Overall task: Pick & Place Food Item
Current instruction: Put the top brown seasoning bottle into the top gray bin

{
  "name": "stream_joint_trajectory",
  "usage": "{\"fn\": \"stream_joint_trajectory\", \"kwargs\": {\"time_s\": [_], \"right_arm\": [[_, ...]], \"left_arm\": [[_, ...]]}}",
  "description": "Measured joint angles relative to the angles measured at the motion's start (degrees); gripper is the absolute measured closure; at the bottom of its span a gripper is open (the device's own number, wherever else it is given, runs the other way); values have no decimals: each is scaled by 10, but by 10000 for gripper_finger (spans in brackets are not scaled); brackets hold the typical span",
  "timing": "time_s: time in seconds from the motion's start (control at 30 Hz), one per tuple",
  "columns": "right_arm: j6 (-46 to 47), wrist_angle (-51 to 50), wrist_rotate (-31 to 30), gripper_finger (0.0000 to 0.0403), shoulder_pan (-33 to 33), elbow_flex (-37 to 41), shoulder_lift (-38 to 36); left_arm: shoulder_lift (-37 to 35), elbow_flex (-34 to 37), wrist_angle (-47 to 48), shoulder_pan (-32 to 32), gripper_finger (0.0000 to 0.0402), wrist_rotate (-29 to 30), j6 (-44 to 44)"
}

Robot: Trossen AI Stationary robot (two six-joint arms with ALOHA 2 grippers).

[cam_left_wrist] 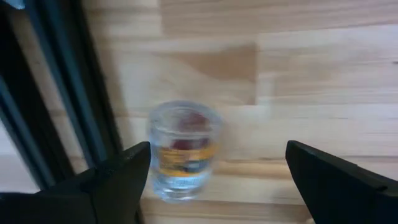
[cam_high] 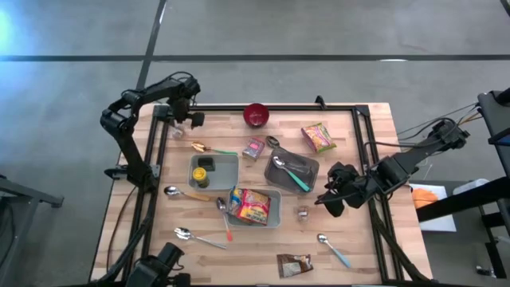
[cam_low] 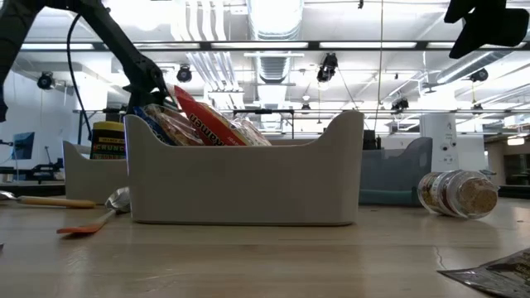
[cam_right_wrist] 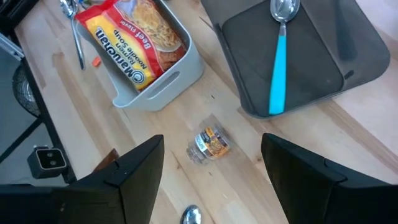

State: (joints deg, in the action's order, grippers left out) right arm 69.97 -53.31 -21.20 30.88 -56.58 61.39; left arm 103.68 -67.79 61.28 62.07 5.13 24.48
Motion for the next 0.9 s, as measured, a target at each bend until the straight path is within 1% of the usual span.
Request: {"fn": "stream_joint_trajectory", "kwargs": {"time_s": [0.13, 0.33, 0.5, 0.57, 0.7, 0.8, 0.9], "right_arm": [[1, 1, 0, 138, 4, 0, 0], [0, 1, 0, 138, 4, 0, 0], [-1, 1, 0, 138, 4, 0, 0], [-1, 1, 0, 138, 4, 0, 0], [-1, 2, 1, 138, 4, 0, 0], [0, 2, 1, 138, 4, 0, 0], [0, 5, 1, 138, 4, 0, 0]], "left_arm": [[0, 2, 0, -1, 56, -2, 2], [0, 11, 5, -2, 118, -3, -4], [0, 21, 13, -12, 156, -2, -43], [0, 27, 17, -17, 164, -2, -64], [1, 46, 22, -28, 167, 2, -105], [0, 54, 16, -40, 167, 24, -108], [0, 56, 12, -43, 167, 30, -107]]}}
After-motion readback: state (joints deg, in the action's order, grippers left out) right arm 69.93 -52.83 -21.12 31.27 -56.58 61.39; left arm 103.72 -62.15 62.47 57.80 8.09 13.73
